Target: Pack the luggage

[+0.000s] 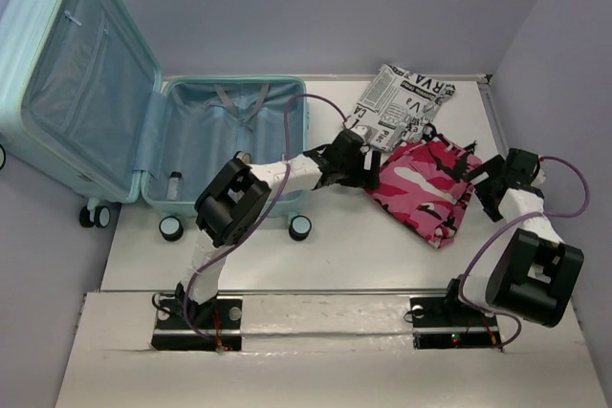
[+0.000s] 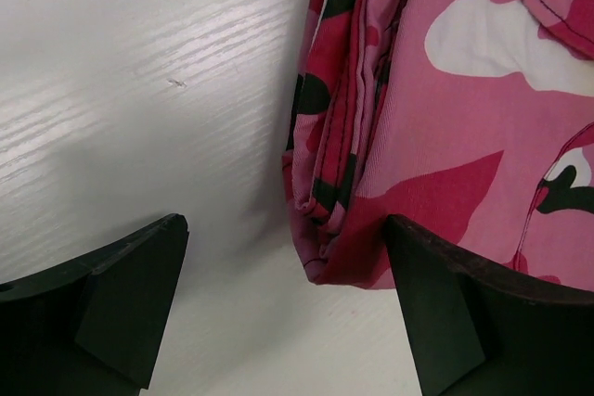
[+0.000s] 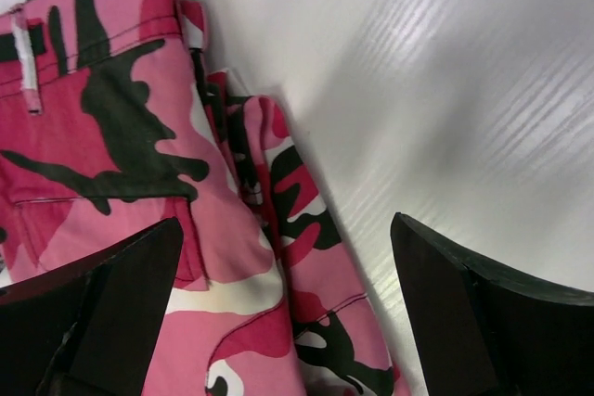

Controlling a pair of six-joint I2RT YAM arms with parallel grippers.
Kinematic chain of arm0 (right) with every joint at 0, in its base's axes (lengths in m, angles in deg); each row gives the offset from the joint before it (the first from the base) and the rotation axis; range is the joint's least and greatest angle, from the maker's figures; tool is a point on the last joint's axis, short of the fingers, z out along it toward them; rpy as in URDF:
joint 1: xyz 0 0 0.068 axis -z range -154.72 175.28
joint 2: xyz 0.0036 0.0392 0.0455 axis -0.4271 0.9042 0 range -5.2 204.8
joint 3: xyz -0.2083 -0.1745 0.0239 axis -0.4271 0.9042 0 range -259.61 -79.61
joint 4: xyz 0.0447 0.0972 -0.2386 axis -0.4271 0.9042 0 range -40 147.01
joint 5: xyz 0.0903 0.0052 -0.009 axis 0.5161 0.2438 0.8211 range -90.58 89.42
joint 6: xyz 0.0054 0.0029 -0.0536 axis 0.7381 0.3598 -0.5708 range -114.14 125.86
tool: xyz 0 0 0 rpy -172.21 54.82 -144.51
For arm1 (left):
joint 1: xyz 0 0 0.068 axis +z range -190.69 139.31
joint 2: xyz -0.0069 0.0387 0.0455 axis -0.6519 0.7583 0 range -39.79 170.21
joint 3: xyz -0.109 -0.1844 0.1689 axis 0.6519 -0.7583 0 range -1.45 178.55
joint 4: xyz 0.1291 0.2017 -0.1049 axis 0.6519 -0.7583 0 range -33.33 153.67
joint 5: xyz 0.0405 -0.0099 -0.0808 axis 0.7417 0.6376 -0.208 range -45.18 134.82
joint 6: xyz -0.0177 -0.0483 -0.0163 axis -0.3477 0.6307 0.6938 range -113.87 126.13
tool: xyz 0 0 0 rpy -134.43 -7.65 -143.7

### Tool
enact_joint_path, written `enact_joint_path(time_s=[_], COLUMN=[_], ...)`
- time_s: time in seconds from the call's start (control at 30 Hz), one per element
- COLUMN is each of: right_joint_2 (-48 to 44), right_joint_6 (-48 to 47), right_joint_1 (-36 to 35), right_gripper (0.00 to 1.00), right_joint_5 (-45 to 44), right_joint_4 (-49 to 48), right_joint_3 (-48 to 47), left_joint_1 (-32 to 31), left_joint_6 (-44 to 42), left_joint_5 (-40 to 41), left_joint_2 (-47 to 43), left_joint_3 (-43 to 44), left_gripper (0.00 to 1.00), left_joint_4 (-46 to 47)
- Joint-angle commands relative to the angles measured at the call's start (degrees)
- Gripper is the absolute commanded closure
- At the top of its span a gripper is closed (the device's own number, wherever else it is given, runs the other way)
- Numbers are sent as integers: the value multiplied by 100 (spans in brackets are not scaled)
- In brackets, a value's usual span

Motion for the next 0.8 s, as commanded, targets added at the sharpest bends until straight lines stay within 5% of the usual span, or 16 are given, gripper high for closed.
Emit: enact_joint_path(time_s=[0.0,0.53,0.77], right_joint_2=[-109,1147,1736], right_joint_6=[-4,-21,49], right_joint_1=[69,69,69], right_gripper=[0,4,27], right_joint_5=[-20,1518,2194], right_joint_4=[-215,-1445,-1832], right_joint_3=[233,260,339], left_joint_1=[-24,-33,-68], left_joint_6=[-136,-57,110], left_joint_5=[-397,-1100,-1460], left_joint_2=[44,387,501], left_joint_3=[239,169,-148], left_gripper=[1,5,20], left_joint_4=[247,529,731])
